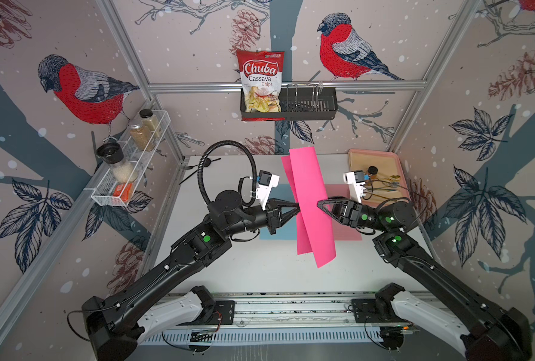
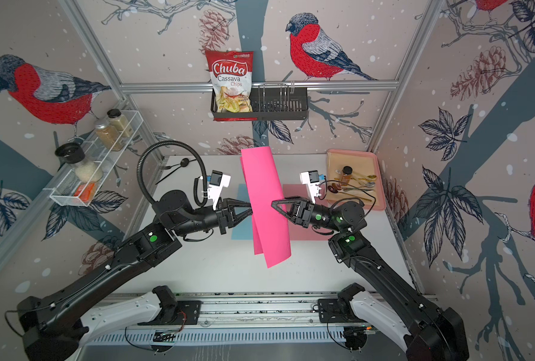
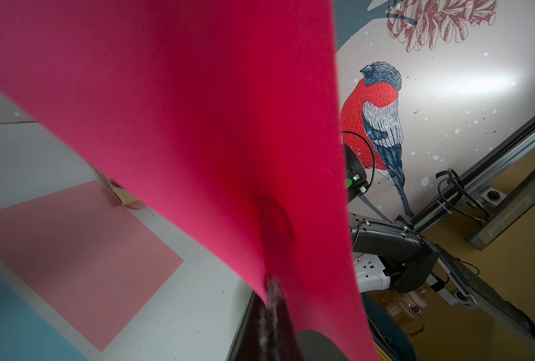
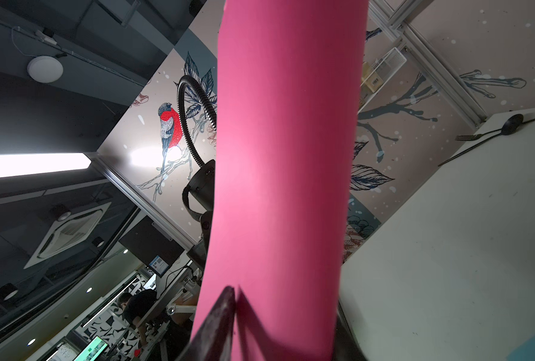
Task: Fold the rectangular paper in half along the long edge
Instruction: Fold the paper.
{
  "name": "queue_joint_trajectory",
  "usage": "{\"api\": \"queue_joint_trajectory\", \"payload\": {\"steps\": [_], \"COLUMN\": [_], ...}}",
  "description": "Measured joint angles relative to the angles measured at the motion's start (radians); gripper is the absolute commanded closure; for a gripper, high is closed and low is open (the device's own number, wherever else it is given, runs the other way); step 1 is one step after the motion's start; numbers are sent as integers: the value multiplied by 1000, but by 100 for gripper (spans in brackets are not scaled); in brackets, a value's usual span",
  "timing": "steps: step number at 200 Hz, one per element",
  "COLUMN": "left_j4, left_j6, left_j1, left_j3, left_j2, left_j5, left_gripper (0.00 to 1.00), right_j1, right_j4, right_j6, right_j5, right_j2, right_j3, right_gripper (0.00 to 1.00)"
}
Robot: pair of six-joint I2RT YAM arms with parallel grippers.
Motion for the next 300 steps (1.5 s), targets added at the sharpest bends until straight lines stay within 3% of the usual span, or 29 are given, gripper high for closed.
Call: {"api": "queue_joint_trajectory", "payload": {"steps": [41,71,126,165,236,265,300], "left_j4": [0,0,0,-8,-51,-53,-61], "left_j6": [0,0,0,6,11,14,15], "left_j1": [-1,-4,-8,-10,-10,-11,-11], "left_j3": [1,4,4,5,26,41,50], "left_j2": [15,21,20,17,22,21,21], "left_j5": [0,1,0,0,-1,-3,-4], "left_gripper": [100,100,100,100,100,100,100], "right_j1": [75,92,87,69,66,77,79], "right_j4": [-69,-132,-177,-188,-239,-298,-364], "right_j6": [-59,-107,-135,-139,-175,-214,-263], "right_j5": [7,23,44,46,23,10,3], "right_j2": [9,17,20,15,9,6,-5], "right_j3": [64,79,81,80,97,123,135], "right_gripper": [40,38,56,63,66,55,56]}}
